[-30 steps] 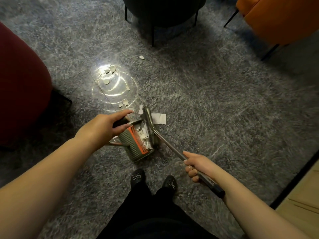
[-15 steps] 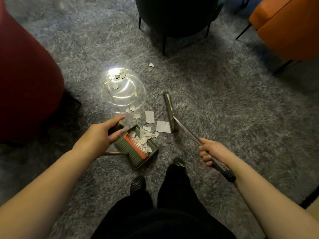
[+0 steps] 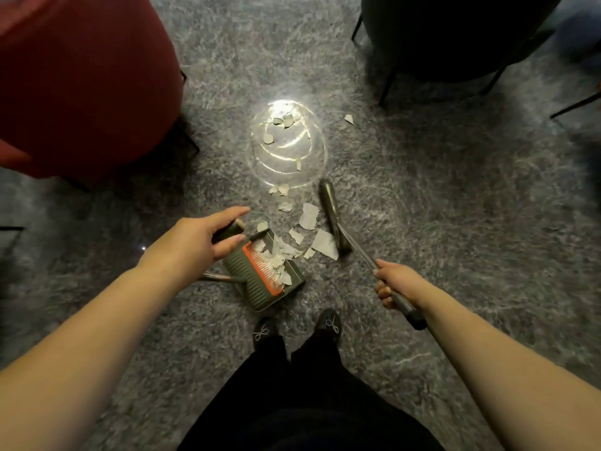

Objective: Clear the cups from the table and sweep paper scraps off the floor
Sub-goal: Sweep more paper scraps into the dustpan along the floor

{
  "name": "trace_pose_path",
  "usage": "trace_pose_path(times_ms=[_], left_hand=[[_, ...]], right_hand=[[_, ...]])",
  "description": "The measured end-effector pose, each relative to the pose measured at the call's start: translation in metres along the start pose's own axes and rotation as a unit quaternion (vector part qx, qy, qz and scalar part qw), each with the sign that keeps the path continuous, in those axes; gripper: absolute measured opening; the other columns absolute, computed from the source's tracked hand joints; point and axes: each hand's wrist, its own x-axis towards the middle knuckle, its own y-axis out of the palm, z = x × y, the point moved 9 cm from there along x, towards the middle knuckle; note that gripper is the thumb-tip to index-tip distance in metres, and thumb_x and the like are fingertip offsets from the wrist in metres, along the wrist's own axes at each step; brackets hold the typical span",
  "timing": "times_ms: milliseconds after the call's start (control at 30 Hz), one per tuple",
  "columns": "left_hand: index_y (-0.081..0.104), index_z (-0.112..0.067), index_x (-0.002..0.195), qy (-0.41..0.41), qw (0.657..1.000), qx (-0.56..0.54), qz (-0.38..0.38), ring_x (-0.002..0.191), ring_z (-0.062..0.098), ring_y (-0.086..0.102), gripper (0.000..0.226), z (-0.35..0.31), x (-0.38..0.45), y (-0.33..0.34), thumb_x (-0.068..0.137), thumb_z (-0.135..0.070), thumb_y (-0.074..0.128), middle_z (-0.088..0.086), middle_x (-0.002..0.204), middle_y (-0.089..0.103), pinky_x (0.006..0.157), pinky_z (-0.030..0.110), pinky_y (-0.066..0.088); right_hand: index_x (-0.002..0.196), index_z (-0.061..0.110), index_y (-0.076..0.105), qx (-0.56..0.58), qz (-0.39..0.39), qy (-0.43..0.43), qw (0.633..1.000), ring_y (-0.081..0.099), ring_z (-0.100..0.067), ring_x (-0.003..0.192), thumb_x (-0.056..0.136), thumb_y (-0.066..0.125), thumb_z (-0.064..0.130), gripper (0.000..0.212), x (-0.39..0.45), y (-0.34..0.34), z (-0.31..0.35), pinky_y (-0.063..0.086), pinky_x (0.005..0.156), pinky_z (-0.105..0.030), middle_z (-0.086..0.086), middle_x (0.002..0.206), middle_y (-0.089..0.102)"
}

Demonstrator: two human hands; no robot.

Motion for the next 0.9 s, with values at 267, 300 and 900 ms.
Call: trace_pose_path(times_ms=[267, 300, 900], left_hand=[[0.025, -0.078, 0.12, -0.003, 1.0, 0.003, 0.009, 0.074, -0.007, 0.055, 0.055, -0.001, 0.009, -0.003, 0.088, -0.051, 0.06, -0.027, 0.087, 0.056, 0.059, 0.017, 0.042], [0.025, -0.077, 0.121, -0.001, 1.0, 0.001, 0.009, 0.077, -0.005, 0.057, 0.055, 0.001, 0.008, -0.003, 0.088, -0.052, 0.06, -0.026, 0.092, 0.057, 0.062, 0.019, 0.044], [0.037, -0.083, 0.111, -0.037, 0.995, -0.09, -0.007, 0.078, -0.017, 0.055, 0.055, 0.042, -0.043, -0.015, 0.088, -0.041, 0.066, -0.03, 0.097, 0.059, 0.064, 0.008, 0.04]], right_hand=[[0.148, 0.031, 0.028, -0.094, 0.055, 0.023, 0.994, 0.035, -0.008, 0.033, 0.099, 0.031, 0.01, 0.053, 0.005, 0.045, -0.001, 0.031, 0.034, -0.017, -0.001, 0.049, 0.041], [0.148, 0.031, 0.027, -0.086, 0.063, 0.028, 0.994, 0.034, -0.008, 0.033, 0.099, 0.03, 0.009, 0.053, 0.002, 0.049, -0.005, 0.03, 0.034, -0.016, -0.001, 0.048, 0.041], [0.149, 0.028, 0.026, -0.024, 0.104, 0.002, 0.994, 0.03, -0.006, 0.032, 0.101, 0.032, 0.009, 0.052, -0.082, 0.068, -0.01, 0.026, 0.032, -0.015, -0.001, 0.053, 0.037]])
